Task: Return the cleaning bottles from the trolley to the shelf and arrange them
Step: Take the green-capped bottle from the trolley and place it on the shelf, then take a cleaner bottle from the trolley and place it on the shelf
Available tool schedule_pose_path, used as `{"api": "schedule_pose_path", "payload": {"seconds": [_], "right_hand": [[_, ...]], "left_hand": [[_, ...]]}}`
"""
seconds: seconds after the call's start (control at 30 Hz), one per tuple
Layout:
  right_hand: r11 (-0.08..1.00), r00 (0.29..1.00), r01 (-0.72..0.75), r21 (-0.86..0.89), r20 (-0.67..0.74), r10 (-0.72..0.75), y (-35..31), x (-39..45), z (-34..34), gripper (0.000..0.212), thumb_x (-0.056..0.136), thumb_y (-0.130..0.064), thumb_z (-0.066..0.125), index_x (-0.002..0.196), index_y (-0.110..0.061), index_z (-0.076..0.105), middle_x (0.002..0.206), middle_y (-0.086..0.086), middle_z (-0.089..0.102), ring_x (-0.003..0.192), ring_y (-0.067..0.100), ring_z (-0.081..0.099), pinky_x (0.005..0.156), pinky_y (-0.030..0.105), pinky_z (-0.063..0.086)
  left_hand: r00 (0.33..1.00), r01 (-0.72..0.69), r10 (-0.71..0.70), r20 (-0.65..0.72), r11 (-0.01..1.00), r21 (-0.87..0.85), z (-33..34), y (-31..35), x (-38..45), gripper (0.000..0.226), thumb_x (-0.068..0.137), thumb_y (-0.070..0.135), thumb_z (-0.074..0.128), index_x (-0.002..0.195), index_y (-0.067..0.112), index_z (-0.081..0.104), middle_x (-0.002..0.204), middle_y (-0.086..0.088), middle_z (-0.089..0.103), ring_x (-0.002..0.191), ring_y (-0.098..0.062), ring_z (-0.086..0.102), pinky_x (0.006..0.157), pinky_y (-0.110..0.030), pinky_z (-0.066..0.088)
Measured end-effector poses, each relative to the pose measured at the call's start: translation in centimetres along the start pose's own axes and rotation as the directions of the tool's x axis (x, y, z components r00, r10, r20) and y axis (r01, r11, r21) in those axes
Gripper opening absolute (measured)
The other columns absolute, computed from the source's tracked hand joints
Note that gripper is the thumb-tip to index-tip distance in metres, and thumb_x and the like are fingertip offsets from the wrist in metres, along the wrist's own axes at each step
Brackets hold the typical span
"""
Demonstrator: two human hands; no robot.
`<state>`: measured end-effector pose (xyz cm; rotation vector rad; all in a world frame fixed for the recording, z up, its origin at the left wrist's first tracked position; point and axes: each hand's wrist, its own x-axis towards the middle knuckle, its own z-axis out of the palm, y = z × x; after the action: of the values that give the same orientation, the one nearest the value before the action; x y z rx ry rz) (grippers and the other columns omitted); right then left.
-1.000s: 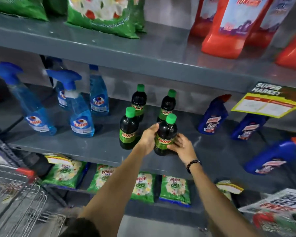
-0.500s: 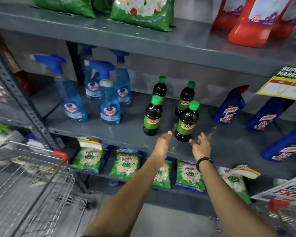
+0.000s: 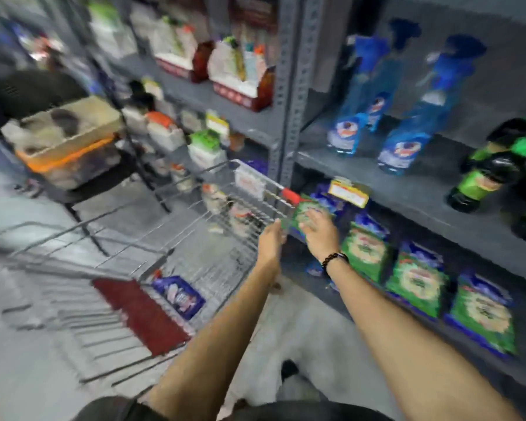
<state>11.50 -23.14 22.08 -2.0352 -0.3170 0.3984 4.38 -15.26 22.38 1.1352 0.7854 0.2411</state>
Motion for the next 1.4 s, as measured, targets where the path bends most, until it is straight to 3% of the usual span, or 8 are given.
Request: {"api": "schedule_pose_path", "payload": {"seconds": [0.17,0.27,0.37,0.53,0.87,0.97,1.03,1.4], "right_hand": [[0.990,0.944,0.093,-0.106,0.327,-0.053,-3.2,1.6,12.4,0.045,0.086,-0.003,0.052,0.130,-0.007,0.045,0.138,0.015,0.049,0.127,0.028,0.046,0.108,0.045,0.037],[0.975,0.883,0.113,-0.189,0.469,-0.011,-3.2,2.8,18.3,0.044,0.088,-0.008,0.052,0.131,-0.007,0.043,0.137,0.015,0.049,0.124,0.029,0.048,0.106,0.042,0.039],[0.950,0.803,0.129,-0.284,0.593,0.068,-2.0,4.2,24.4,0.045,0.089,-0.009,0.051,0.133,-0.007,0.041,0.138,0.015,0.049,0.123,0.029,0.049,0.104,0.041,0.041],[0.906,0.686,0.114,-0.408,0.692,0.225,2.8,6.0,33.5,0.040,0.089,-0.006,0.046,0.129,-0.003,0.045,0.135,0.019,0.051,0.121,0.031,0.050,0.104,0.037,0.040],[0.855,0.491,-0.069,-0.513,0.729,0.477,13.8,7.4,43.2,0.051,0.090,-0.007,0.050,0.136,0.001,0.030,0.143,0.017,0.039,0.126,0.027,0.044,0.098,0.026,0.039],[0.874,0.478,-0.103,-0.475,0.747,0.462,14.6,7.6,44.9,0.049,0.091,-0.006,0.048,0.136,0.000,0.030,0.127,0.009,0.048,0.113,0.025,0.051,0.078,0.014,0.049],[0.870,0.510,-0.080,-0.487,0.730,0.455,15.3,7.8,45.7,0.040,0.089,-0.007,0.049,0.128,0.001,0.041,0.126,0.018,0.055,0.112,0.033,0.056,0.092,0.035,0.050],[0.867,0.415,-0.145,-0.477,0.766,0.491,15.3,8.5,46.9,0.034,0.090,-0.019,0.050,0.121,-0.005,0.046,0.121,0.019,0.059,0.102,0.030,0.060,0.094,0.046,0.050]], "left_hand": [[0.935,0.017,-0.099,-0.339,0.971,-0.237,-12.4,0.0,1.9,0.035,0.096,0.027,0.038,0.112,0.004,0.059,0.086,-0.005,0.057,0.078,-0.016,0.048,0.066,-0.019,0.041],[0.825,0.001,-0.217,-0.521,0.924,-0.383,-17.9,-0.4,2.9,0.020,0.095,0.027,0.043,0.106,0.012,0.050,0.084,-0.005,0.053,0.078,-0.022,0.053,0.072,-0.031,0.045],[0.685,0.003,-0.362,-0.633,0.870,-0.493,-22.6,-2.3,4.8,0.044,0.094,0.027,0.044,0.127,-0.002,0.046,0.083,-0.021,0.055,0.074,-0.031,0.055,0.065,-0.035,0.044],[0.592,0.017,-0.553,-0.586,0.736,-0.677,-27.5,-8.8,9.5,0.031,0.095,0.028,0.040,0.075,0.012,0.057,0.059,-0.005,0.058,0.051,-0.019,0.054,0.050,-0.023,0.044],[0.381,-0.057,-0.802,-0.460,0.476,-0.877,-27.5,-20.9,16.3,0.042,0.098,0.028,0.031,0.127,0.003,0.050,0.122,-0.019,0.057,0.113,-0.026,0.054,0.093,-0.036,0.046],[0.317,-0.246,-0.840,-0.441,0.376,-0.893,-27.4,-21.7,17.3,0.046,0.098,0.035,0.032,0.128,0.004,0.050,0.118,-0.014,0.060,0.094,-0.018,0.057,0.082,-0.028,0.046],[0.293,-0.348,-0.856,-0.427,0.321,-0.881,-27.5,-22.0,17.9,0.047,0.098,0.035,0.034,0.126,0.002,0.052,0.112,-0.013,0.061,0.092,-0.020,0.056,0.084,-0.032,0.048],[0.325,-0.470,-0.869,-0.374,0.195,-0.861,-27.2,-23.2,18.3,0.043,0.095,0.037,0.042,0.126,0.010,0.051,0.133,-0.010,0.057,0.119,-0.021,0.055,0.102,-0.035,0.045]]}}
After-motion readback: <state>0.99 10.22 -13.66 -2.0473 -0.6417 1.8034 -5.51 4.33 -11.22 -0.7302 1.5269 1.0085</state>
